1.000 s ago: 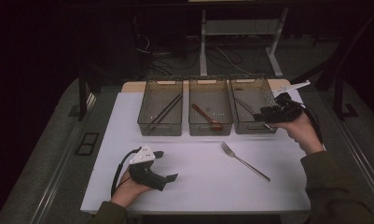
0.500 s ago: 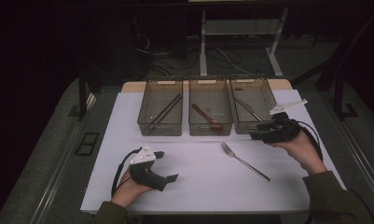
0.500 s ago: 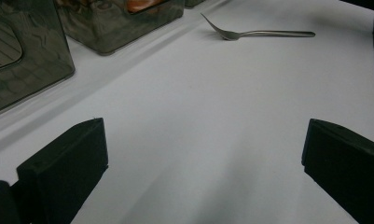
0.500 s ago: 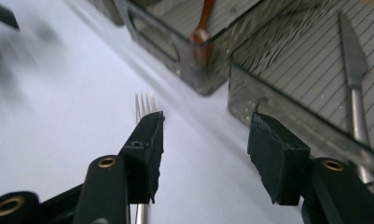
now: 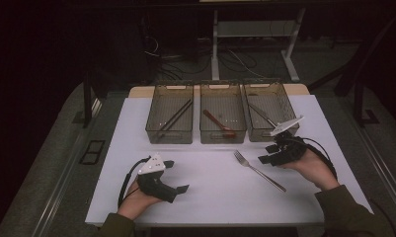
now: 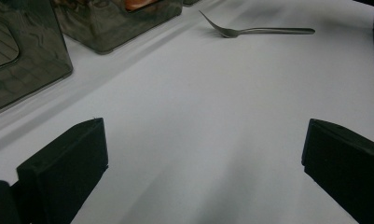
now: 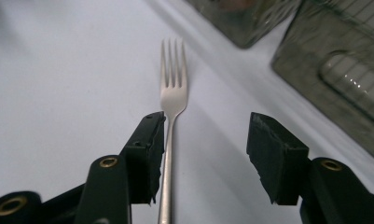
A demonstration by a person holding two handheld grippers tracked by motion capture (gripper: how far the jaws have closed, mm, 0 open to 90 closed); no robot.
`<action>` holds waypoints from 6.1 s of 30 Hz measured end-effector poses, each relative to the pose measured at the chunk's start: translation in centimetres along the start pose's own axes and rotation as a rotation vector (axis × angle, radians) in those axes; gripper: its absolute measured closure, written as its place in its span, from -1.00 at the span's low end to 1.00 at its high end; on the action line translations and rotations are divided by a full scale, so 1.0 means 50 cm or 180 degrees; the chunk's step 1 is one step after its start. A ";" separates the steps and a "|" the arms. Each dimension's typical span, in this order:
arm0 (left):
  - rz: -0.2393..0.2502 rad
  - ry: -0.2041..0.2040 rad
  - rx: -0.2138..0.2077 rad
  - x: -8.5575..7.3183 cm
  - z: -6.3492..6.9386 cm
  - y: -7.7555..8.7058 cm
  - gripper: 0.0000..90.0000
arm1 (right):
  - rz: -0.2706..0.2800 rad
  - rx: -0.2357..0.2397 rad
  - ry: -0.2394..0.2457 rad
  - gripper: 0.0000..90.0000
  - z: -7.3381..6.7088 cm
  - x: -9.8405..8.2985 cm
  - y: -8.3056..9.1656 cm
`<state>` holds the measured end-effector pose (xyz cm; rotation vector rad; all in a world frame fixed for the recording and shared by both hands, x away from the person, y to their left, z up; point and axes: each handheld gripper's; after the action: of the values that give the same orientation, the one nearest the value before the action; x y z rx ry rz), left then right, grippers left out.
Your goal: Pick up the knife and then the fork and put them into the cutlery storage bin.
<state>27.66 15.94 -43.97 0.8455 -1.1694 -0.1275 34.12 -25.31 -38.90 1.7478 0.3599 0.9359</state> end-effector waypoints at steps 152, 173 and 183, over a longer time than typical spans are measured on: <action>-0.0024 -0.0003 -0.0015 -0.001 -0.001 -0.002 -1.00 | 0.0539 -0.0705 -0.0659 0.87 0.267 0.113 0.072; -0.0024 0.0002 -0.0038 -0.002 0.000 -0.004 -1.00 | 0.0012 -0.0637 -0.0690 0.86 0.285 0.117 0.011; -0.0024 0.0000 -0.0040 -0.002 0.000 -0.004 -1.00 | -0.0100 -0.0632 -0.0707 0.86 0.291 0.125 -0.013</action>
<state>27.69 15.84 -44.16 0.8389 -1.1643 -0.1409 49.00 -30.71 -38.63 1.6381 0.1443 0.7206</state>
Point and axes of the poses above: each handheld gripper's, and its own axes: y roughly backward along the jaws, x roughly out of its top, z roughly to its right, and after that the axes turned 9 degrees about -z, right-handed
